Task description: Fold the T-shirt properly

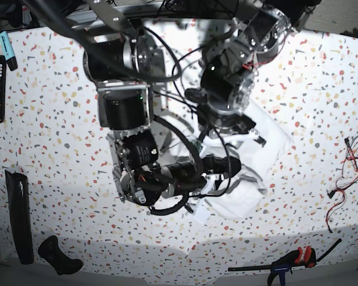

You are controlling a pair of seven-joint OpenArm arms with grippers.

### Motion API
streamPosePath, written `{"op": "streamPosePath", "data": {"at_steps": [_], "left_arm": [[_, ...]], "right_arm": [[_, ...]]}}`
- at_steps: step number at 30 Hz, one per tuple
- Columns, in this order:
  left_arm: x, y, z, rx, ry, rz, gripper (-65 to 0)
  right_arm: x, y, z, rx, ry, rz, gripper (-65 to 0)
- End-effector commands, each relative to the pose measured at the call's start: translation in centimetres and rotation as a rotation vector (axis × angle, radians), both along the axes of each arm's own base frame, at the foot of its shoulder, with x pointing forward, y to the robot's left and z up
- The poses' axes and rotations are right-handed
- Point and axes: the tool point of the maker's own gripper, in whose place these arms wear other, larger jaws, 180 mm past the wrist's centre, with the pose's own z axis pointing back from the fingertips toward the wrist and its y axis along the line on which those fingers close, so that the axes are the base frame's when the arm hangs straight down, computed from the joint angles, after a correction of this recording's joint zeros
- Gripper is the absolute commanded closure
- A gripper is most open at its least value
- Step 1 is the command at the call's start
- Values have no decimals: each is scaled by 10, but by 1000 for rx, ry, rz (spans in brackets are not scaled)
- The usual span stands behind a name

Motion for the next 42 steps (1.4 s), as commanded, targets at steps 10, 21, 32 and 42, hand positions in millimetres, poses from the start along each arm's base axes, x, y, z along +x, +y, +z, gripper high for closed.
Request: {"op": "streamPosePath", "data": {"at_steps": [10, 21, 32, 42], "left_arm": [[3, 88, -7, 218, -28, 53, -246], [17, 193, 26, 492, -143, 162, -245], [27, 242, 47, 389, -166, 362, -245], [28, 242, 47, 386, -165, 362, -246]], "right_arm": [[11, 6, 24, 42, -54, 0, 0], [8, 6, 20, 40, -43, 2, 0], [-47, 41, 26, 116, 31, 241, -293], [-72, 71, 78, 361, 50, 371, -293]]}}
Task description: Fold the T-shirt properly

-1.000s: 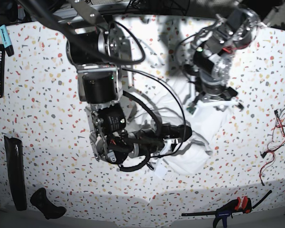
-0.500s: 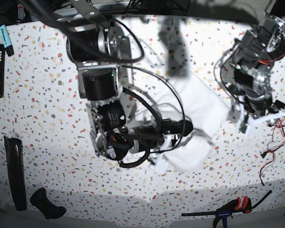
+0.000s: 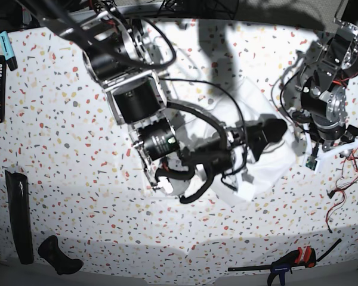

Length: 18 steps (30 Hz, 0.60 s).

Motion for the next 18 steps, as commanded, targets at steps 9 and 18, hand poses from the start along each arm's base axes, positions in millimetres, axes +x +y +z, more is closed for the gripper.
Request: {"op": "streamPosePath", "data": {"at_steps": [9, 18], "left_arm": [[7, 4, 16, 21, -52, -2, -246], [10, 1, 16, 11, -60, -17, -246]], "right_arm": [[41, -1, 74, 113, -145, -36, -292], [110, -55, 160, 332, -220, -279, -291]]}}
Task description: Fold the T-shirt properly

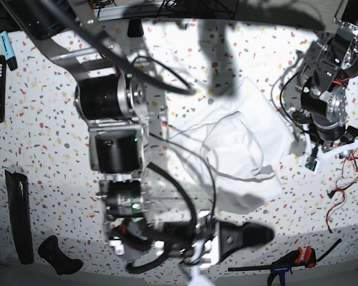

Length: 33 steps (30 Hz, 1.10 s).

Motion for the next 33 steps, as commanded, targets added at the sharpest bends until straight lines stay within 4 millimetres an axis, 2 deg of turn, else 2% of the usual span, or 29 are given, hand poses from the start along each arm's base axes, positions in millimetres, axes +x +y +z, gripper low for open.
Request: {"op": "streamPosePath", "data": {"at_steps": [1, 3, 4, 6, 9, 11, 13, 16, 19, 21, 27, 29, 33], "left_arm": [[7, 3, 14, 8, -46, -2, -246], [6, 2, 11, -7, -37, -3, -246], [6, 1, 10, -14, -33, -3, -245], [6, -1, 8, -28, -27, -5, -246], [5, -5, 4, -57, -17, -10, -245], [5, -8, 1, -80, -11, -16, -245], [5, -16, -3, -119, -2, -27, -246], [4, -44, -19, -229, 59, -91, -245], [0, -78, -33, -339, 114, -172, -245], [-4, -87, -38, -369, 129, -181, -245], [-24, -83, -62, -358, 183, -175, -245], [-32, -80, -76, -355, 216, -165, -245], [-44, -66, -102, -335, 285, -122, -245]], "right_arm": [[9, -7, 35, 83, -57, -30, -291], [22, -25, 45, 126, -57, -95, -291], [31, -31, 37, 79, -52, -137, -291], [45, -46, 6, -75, -32, -216, -291], [77, -81, -41, -310, -19, -413, -291], [90, -100, -62, -432, -38, -504, -291], [95, -107, -74, -511, -63, -539, -291], [92, -99, -88, -585, -94, -520, -291], [87, -77, -101, -658, -148, -482, -291], [84, -63, -111, -728, -199, -459, -291], [60, -23, -142, -863, -295, -345, -291], [43, -10, -160, -877, -285, -294, -291], [1, 4, -209, -932, -250, -178, -291]]}}
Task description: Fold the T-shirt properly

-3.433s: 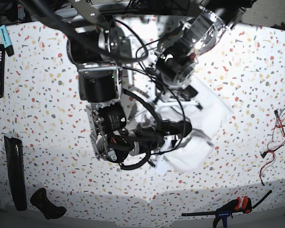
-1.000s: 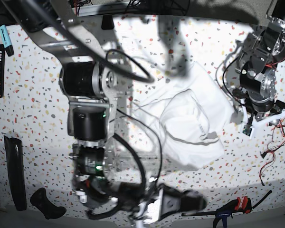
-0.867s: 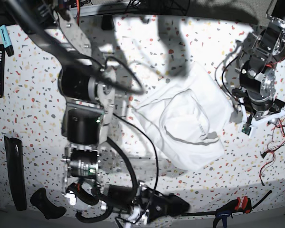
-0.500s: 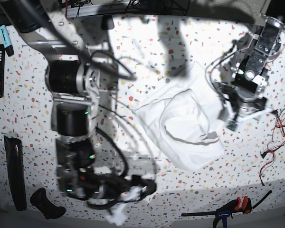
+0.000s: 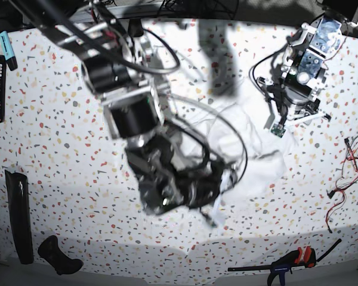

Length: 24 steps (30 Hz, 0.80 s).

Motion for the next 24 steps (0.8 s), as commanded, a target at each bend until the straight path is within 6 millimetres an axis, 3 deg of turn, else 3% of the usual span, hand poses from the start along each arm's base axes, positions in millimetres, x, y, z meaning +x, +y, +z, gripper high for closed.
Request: {"op": "streamPosePath", "data": {"at_steps": [1, 5, 12, 18, 24], "left_arm": [[3, 9, 2, 21, -6, 16, -245], [3, 10, -4, 21, -5, 14, -245], [5, 8, -3, 13, -16, 8, -245], [13, -3, 1, -16, -57, -17, -245], [42, -46, 18, -134, -112, -94, -245]], "right_arm": [[-3, 10, 7, 5, -14, 36, -291], [-44, 28, -19, 9, 62, 114, -291], [-74, 44, -16, 52, 168, 200, -291], [-82, 33, -34, -31, 178, 206, -291], [-68, 31, -17, 53, 177, 150, -291]]}}
